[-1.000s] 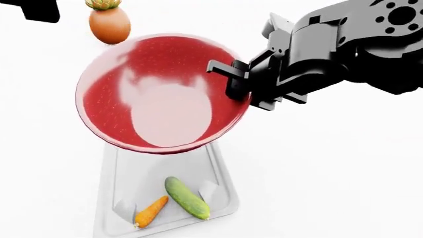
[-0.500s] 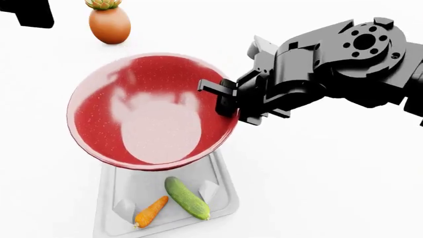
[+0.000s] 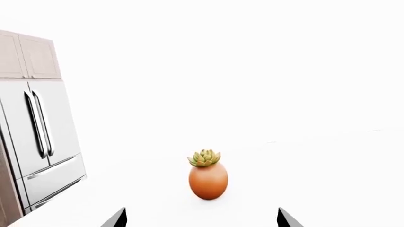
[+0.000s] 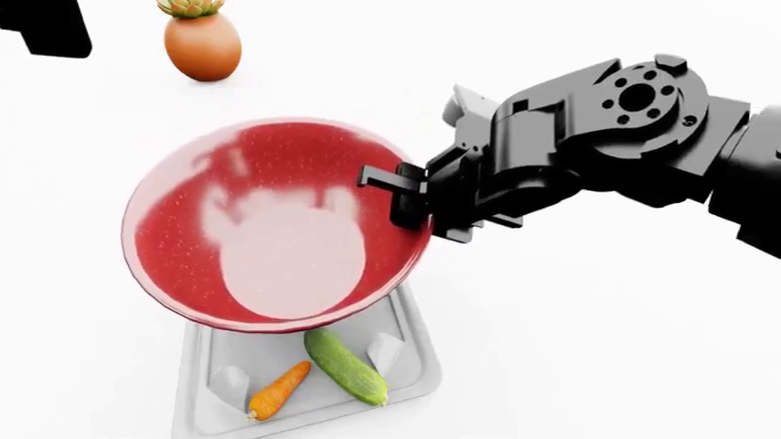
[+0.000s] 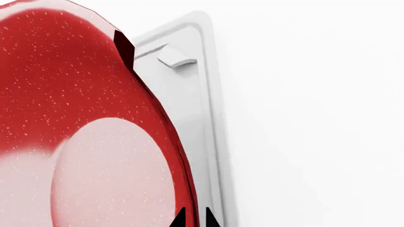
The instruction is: Place the two vegetables and bowl onto the tray for setting up a vegetable dip station.
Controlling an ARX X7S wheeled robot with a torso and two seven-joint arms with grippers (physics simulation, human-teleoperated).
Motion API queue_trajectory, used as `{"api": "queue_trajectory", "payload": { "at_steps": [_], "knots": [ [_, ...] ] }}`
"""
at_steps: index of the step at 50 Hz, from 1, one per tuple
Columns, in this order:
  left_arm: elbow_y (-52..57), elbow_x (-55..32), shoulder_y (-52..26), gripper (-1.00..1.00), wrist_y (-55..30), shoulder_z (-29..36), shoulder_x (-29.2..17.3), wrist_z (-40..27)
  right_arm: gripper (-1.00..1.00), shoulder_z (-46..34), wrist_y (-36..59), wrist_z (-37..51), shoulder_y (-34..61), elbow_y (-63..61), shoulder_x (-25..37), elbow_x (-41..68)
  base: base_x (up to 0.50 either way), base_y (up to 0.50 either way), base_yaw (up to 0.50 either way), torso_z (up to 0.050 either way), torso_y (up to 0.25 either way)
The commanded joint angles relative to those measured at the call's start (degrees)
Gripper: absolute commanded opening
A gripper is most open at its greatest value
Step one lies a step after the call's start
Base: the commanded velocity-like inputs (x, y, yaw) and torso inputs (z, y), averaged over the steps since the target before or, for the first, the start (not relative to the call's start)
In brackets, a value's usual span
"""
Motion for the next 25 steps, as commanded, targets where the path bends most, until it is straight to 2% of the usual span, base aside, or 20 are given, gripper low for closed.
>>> {"api": "queue_trajectory", "payload": {
  "at_steps": [1, 25],
  "knots": [
    [0.4, 0.1, 0.6, 1.00, 0.3, -0.3, -0.6, 0.1, -1.00, 0.7, -0.1, -0.9, -1.0, 1.2, -0.5, -1.2, 0.00, 0.00, 0.00, 0.000, 0.000],
    [0.8, -0.8, 0.0, 1.00, -0.3, -0.6, -0.6, -0.8, -1.00, 0.8, 0.3, -3.3, -4.9, 6.1, -2.1, -3.4, 0.00, 0.00, 0.00, 0.000, 0.000]
  ]
}}
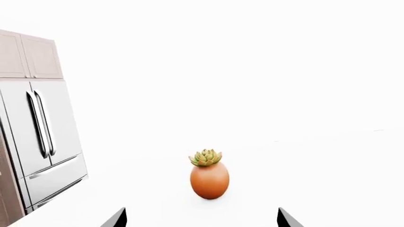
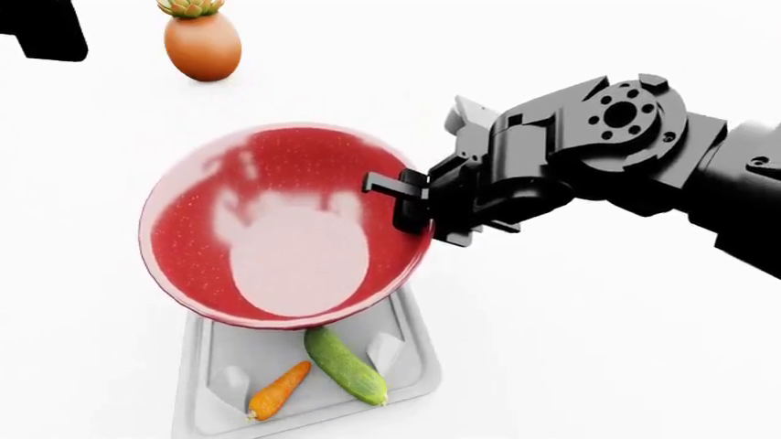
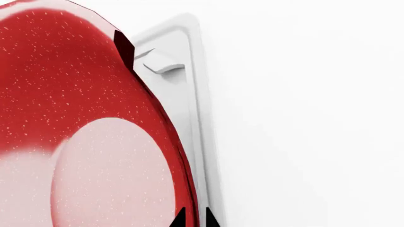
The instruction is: Place the two vegetables and bowl onto the tray for setting up a vegetable dip station.
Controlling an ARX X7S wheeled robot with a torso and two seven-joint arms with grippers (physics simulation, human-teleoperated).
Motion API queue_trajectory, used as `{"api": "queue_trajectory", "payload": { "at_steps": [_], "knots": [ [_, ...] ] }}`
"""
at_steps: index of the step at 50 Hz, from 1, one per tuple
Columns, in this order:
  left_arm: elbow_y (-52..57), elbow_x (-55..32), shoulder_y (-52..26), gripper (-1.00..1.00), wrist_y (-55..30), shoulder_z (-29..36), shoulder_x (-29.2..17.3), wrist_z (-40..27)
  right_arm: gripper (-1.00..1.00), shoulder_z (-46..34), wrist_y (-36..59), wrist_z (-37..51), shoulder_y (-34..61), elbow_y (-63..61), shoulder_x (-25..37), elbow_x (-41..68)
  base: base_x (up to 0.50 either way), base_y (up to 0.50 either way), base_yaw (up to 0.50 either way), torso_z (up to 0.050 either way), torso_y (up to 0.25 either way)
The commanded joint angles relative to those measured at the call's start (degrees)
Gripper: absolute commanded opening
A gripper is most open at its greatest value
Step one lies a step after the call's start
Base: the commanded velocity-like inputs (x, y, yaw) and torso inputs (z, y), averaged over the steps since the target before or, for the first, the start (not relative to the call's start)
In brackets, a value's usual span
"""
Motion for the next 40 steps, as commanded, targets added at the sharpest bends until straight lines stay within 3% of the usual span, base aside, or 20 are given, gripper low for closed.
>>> {"api": "queue_trajectory", "payload": {
  "at_steps": [1, 30, 31, 40],
  "knots": [
    [0.2, -0.5, -0.4, 1.00, -0.4, -0.2, 0.0, -0.6, -1.00, 0.4, 0.5, -1.6, -1.9, 2.8, -1.2, -1.1, 0.00, 0.00, 0.00, 0.000, 0.000],
    [0.1, -0.2, -0.2, 1.00, -0.7, -0.5, -0.3, 0.0, -1.00, 1.5, 1.5, -3.3, -3.6, 6.4, -2.7, -2.6, 0.00, 0.00, 0.00, 0.000, 0.000],
    [0.0, -0.4, -0.2, 1.00, -0.8, -0.5, -0.2, 0.1, 1.00, 1.5, 1.3, -3.2, -3.3, 6.6, -2.7, -2.9, 0.00, 0.00, 0.00, 0.000, 0.000],
    [0.1, -0.8, -0.5, 1.00, -0.9, -0.8, -0.4, -0.2, 1.00, 1.8, 1.3, -3.0, -2.4, 5.4, -2.1, -4.0, 0.00, 0.00, 0.00, 0.000, 0.000]
  ]
}}
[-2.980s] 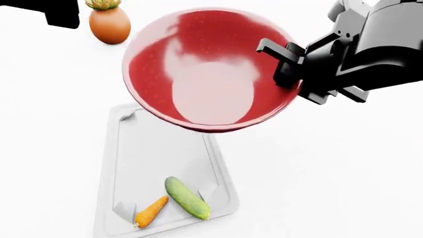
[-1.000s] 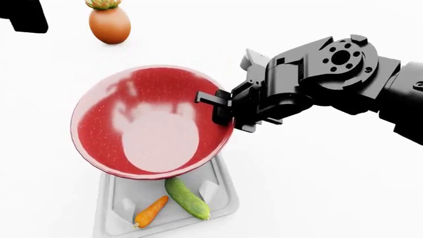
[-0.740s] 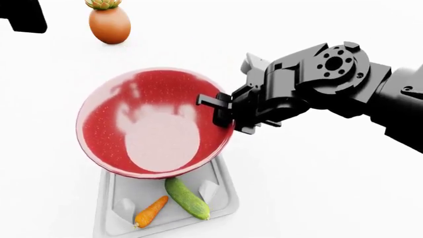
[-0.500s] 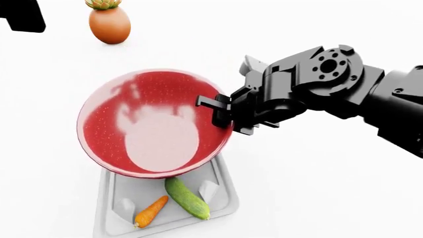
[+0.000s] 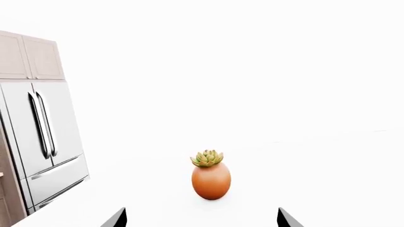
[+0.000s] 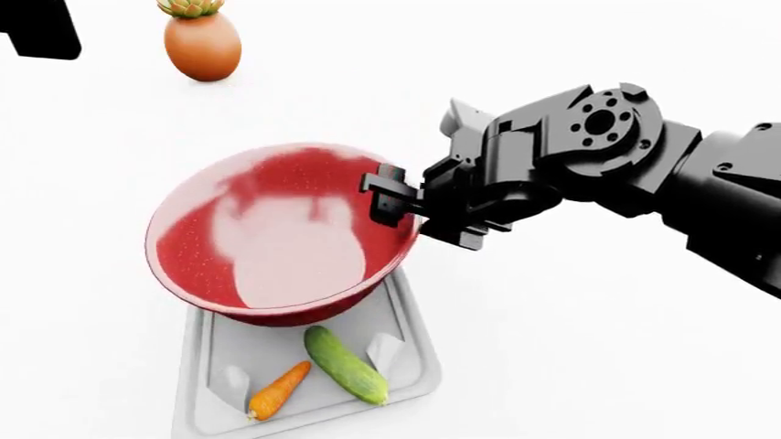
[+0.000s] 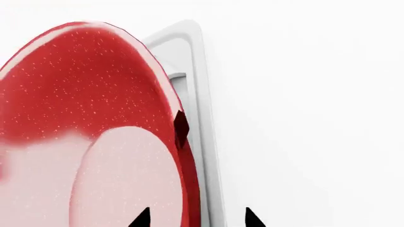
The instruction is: Place the two vegetables and bowl onto the tray for setting up a vegetable dip station.
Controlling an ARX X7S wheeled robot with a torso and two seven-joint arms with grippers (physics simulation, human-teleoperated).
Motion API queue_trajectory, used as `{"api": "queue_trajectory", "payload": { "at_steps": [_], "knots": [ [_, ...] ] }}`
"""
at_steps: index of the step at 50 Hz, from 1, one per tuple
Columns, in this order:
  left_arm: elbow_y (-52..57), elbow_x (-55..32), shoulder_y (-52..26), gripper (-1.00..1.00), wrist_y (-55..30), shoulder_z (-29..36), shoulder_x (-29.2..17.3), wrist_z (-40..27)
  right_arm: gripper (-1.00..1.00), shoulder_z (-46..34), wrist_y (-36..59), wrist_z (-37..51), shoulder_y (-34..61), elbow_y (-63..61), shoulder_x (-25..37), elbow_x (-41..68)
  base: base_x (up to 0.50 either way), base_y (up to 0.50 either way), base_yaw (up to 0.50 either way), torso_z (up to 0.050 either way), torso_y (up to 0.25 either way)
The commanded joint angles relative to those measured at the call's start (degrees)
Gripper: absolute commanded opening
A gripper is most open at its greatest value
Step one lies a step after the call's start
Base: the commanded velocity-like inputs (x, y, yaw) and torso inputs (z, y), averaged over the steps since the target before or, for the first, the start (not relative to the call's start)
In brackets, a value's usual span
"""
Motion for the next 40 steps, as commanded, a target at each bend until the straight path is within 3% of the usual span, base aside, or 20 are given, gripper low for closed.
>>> {"api": "queue_trajectory", "payload": {
  "at_steps": [1, 12, 25, 40],
  "knots": [
    [0.1, -0.2, -0.1, 1.00, -0.2, -0.2, -0.2, 0.0, 1.00, 0.7, -0.3, -0.1, 0.6, -0.7, 0.4, -0.9, 0.00, 0.00, 0.00, 0.000, 0.000],
    [0.0, -0.5, -0.4, 1.00, -0.4, -0.5, -0.4, -0.2, 1.00, 2.2, -2.2, 2.6, 4.5, -6.6, 3.7, -1.1, 0.00, 0.00, 0.00, 0.000, 0.001],
    [-0.1, -2.2, -1.3, 1.00, -1.5, -0.2, 0.8, -1.2, 1.00, 5.2, -5.7, 15.5, 18.3, -29.5, 17.4, -0.5, 0.00, 0.00, 0.00, 0.000, 0.000],
    [3.1, -7.5, -1.4, 1.00, -0.5, -1.1, -0.8, -4.2, 1.00, 9.3, -8.3, 24.7, 26.8, -46.9, 26.7, -3.2, 0.00, 0.00, 0.00, 0.000, 0.001]
  ]
}}
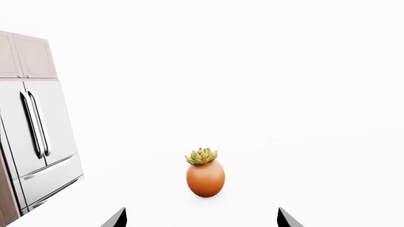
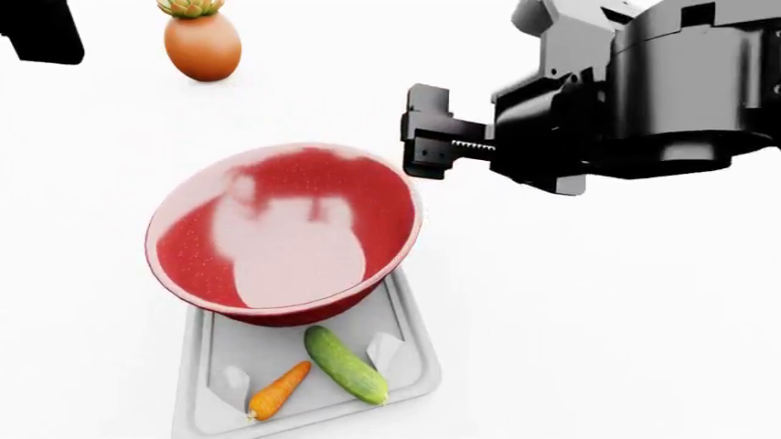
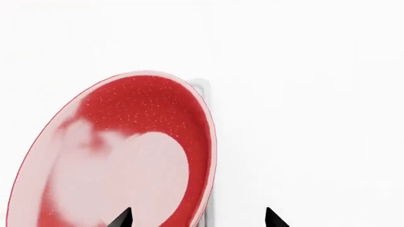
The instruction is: Place the two vegetables and bowl onto the tray for setting up a vegetable dip station.
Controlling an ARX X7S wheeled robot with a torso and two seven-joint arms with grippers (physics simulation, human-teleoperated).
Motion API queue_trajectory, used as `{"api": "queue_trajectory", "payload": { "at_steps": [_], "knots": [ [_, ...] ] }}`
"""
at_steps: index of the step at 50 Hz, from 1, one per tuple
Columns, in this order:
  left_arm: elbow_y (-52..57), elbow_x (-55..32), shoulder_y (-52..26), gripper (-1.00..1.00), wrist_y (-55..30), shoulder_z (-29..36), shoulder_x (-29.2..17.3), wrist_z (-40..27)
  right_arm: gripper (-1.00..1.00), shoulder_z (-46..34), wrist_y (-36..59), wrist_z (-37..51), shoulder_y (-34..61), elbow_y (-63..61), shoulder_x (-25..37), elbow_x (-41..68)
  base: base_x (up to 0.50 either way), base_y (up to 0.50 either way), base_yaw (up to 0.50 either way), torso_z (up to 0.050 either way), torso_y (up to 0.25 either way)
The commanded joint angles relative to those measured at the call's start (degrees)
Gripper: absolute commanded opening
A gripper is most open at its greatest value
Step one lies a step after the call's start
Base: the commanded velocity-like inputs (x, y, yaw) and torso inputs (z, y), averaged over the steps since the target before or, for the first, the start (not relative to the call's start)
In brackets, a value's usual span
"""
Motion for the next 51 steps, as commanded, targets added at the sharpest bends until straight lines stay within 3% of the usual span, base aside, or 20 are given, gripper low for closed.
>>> {"api": "queue_trajectory", "payload": {
  "at_steps": [1, 8, 16, 20, 27, 31, 33, 35, 37, 38, 39, 41, 44, 51],
  "knots": [
    [2.9, -3.9, 0.4, 1.00, 1.0, -0.6, -1.3, -2.3, 1.00, 2.7, -2.0, 7.1, 6.2, -13.1, 7.5, -2.6, 0.00, 0.00, 0.00, 0.000, 0.000],
    [7.6, -7.1, 1.2, 1.00, 2.3, -1.3, -3.3, -4.4, 1.00, 6.0, -5.3, 10.7, 7.1, -26.9, 13.2, -11.6, 0.00, 0.00, 0.00, 0.000, 0.000],
    [13.6, -11.7, -0.3, 1.00, 3.3, -2.4, -4.5, -7.4, 1.00, 11.8, -9.2, 17.8, 8.1, -39.5, 19.5, -14.2, 0.00, 0.00, 0.00, 0.000, 0.000],
    [19.0, -14.4, 0.9, 1.00, 7.4, -3.4, -3.6, -8.5, 1.00, 14.0, -14.1, 21.5, 6.1, -46.3, 22.0, -21.0, 0.00, 0.00, 0.00, 0.000, 0.000],
    [28.3, -16.9, 3.4, 1.00, 14.0, -5.8, -6.2, -11.4, 1.00, 14.2, -16.8, 27.8, 2.1, -56.0, 27.3, -33.0, 0.00, 0.00, 0.00, 0.000, 0.000],
    [33.4, -16.3, 6.2, 1.00, 17.5, -6.6, -6.8, -13.2, 1.00, 14.7, -17.4, 29.5, -1.8, -60.7, 27.1, -38.9, 0.00, 0.00, 0.00, 0.000, 0.000],
    [33.7, -19.5, 11.4, 1.00, 13.7, -16.0, -3.9, -16.4, 1.00, 23.2, -13.7, 31.6, -8.9, -60.8, 26.2, -41.0, 0.00, 0.00, 0.00, 0.000, 0.000],
    [33.7, -26.8, 19.8, 1.00, 5.9, -32.0, 1.7, -23.3, 1.00, 39.2, -6.9, 33.3, -21.3, -60.8, 24.6, -41.3, 0.00, 0.00, 0.00, 0.000, 0.000],
    [33.8, -29.9, 24.6, 1.00, 2.5, -41.3, 1.4, -23.6, 1.00, 56.4, 4.0, 38.9, -34.8, -60.8, 20.5, -36.8, 0.00, 0.00, 0.00, 0.000, 0.000],
    [33.8, -31.7, 25.5, 1.00, 1.8, -44.4, 0.6, -23.6, 1.00, 65.0, 11.4, 43.5, -42.1, -60.8, 15.4, -31.5, 0.00, 0.00, 0.00, 0.000, 0.000],
    [33.8, -33.1, 25.5, 1.00, 1.8, -46.1, -0.1, -23.6, 1.00, 73.6, 16.6, 47.8, -46.4, -60.8, 11.9, -27.5, 0.00, 0.00, 0.00, 0.000, 0.000],
    [33.8, -34.9, 26.3, 1.00, 1.8, -50.9, -2.0, -23.6, 1.00, 88.8, 21.3, 48.0, -50.2, -60.8, 10.3, -25.4, 0.00, 0.00, 0.00, 0.000, 0.000],
    [33.8, -37.0, 28.9, 1.00, 0.7, -58.5, -2.8, -23.6, 1.00, 98.9, 27.0, 48.0, -56.8, -60.8, 7.5, -23.6, 0.00, 0.00, 0.00, 0.000, 0.000],
    [33.8, -39.8, 37.3, 1.00, -5.8, -71.2, 3.0, -23.6, 1.00, 113.0, 39.1, 48.0, -63.2, -60.8, 1.4, -21.3, 0.00, 0.00, 0.00, 0.000, 0.000]
  ]
}}
